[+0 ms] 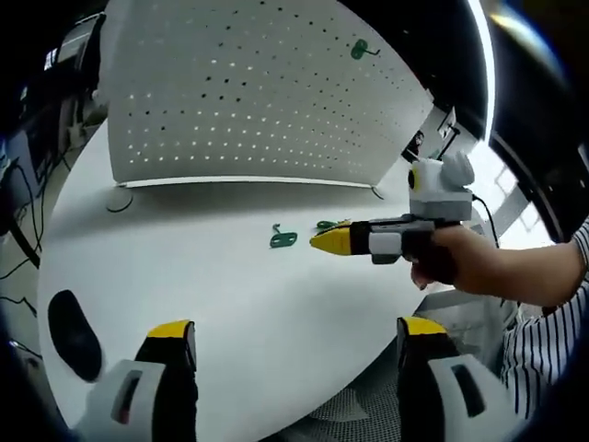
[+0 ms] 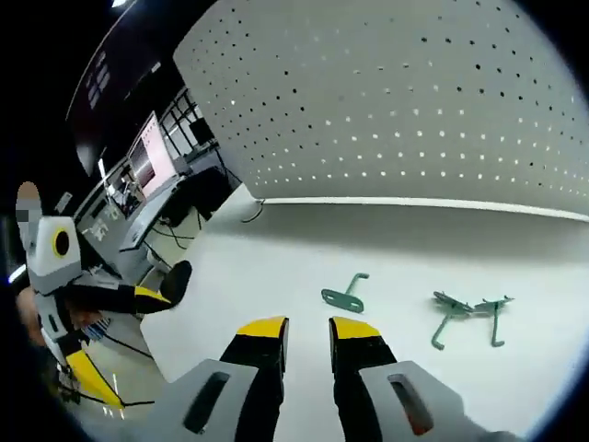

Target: Insert the hook assembly into the mounting plate slot until the hook locks in place.

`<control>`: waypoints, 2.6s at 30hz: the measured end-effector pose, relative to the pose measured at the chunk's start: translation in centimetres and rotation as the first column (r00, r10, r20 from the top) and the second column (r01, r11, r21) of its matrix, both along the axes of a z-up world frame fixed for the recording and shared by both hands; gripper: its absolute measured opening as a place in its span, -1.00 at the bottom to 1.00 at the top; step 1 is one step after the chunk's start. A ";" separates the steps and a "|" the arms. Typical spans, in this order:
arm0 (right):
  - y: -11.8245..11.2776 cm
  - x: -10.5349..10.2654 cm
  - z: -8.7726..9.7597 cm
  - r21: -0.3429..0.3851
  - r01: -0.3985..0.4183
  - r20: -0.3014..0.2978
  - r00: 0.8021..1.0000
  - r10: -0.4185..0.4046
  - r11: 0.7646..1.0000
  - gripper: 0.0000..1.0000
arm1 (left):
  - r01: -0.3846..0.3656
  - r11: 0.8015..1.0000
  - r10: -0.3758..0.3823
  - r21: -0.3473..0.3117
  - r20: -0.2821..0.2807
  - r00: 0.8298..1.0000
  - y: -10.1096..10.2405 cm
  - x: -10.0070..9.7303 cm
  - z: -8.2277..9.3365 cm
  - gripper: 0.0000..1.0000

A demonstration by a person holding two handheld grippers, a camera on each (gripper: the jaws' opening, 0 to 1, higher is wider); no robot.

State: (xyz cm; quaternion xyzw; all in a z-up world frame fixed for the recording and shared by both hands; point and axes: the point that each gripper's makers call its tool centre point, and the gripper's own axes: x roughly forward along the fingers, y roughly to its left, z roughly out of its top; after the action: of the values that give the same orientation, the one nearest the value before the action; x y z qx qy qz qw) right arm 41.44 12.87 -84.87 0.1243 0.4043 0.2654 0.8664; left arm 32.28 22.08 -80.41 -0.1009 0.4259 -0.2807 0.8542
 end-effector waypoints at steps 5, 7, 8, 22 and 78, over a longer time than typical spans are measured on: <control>-0.5 1.2 -1.8 0.032 0.111 -0.082 0.991 -0.108 0.993 -0.70 | -0.008 1.000 0.008 -0.003 -0.012 1.000 0.2 -0.1 -0.4 0.84; -0.6 1.6 -2.0 0.040 0.136 -0.096 0.987 -0.131 0.990 -0.70 | -0.011 1.000 0.011 -0.003 -0.015 1.000 0.3 0.0 -0.5 0.84; -0.7 1.9 -2.3 0.036 0.141 -0.106 0.985 -0.136 0.989 -0.70 | -0.013 1.000 0.013 -0.003 -0.018 1.000 0.4 0.0 -0.7 0.84; -0.2 3.1 -2.9 0.032 0.171 -0.128 0.978 -0.165 0.985 -0.69 | -0.020 1.000 0.020 -0.009 -0.029 0.999 0.3 0.7 -0.9 0.83; -1.0 5.7 -3.1 -0.193 0.115 -0.018 0.993 -0.121 0.974 -0.67 | -0.052 0.998 0.050 -0.045 -0.043 0.998 0.8 1.0 -1.5 0.75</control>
State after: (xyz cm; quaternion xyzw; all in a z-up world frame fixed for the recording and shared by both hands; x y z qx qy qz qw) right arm 47.10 11.87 -87.94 0.0680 0.4327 0.1714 0.8825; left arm 33.26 22.83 -81.88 -0.1372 0.4344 -0.2665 0.8494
